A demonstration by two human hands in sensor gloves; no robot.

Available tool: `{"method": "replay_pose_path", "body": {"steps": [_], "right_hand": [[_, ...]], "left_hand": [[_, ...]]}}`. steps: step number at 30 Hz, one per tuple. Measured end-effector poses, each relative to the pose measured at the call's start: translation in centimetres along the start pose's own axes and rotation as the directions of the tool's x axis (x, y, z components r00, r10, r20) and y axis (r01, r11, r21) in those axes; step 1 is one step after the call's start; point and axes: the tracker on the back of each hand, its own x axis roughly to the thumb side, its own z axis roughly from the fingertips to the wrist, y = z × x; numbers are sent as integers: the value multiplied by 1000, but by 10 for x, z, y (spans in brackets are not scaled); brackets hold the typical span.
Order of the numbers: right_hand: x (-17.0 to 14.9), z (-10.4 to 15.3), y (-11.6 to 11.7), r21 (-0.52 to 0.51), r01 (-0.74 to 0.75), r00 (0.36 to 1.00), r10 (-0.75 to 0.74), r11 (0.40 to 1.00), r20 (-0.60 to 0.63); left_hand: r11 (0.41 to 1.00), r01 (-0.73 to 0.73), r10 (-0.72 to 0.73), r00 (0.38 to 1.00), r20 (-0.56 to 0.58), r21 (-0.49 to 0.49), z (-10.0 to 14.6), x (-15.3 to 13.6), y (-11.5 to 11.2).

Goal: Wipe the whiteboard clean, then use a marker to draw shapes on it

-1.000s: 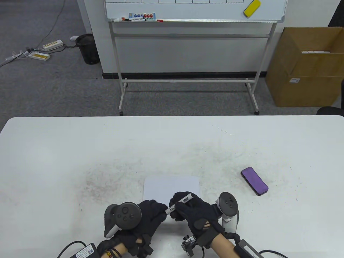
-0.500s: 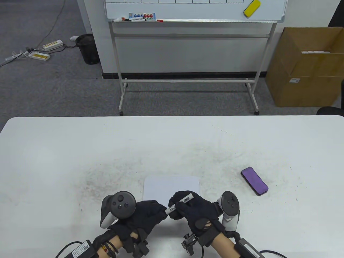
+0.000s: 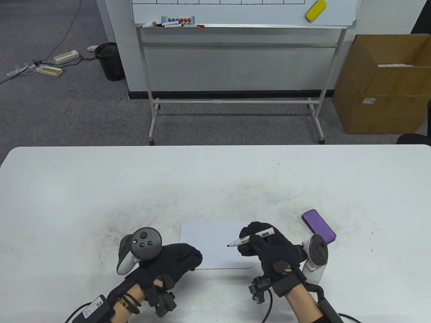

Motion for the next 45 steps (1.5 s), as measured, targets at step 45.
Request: {"method": "replay_pose_path", "body": {"steps": [45], "right_hand": [[-18,-5,-12,4,-329,943,328,944,-56]], "left_hand": [[814,572,-432,484,-761,-98,20,-131,73]]}}
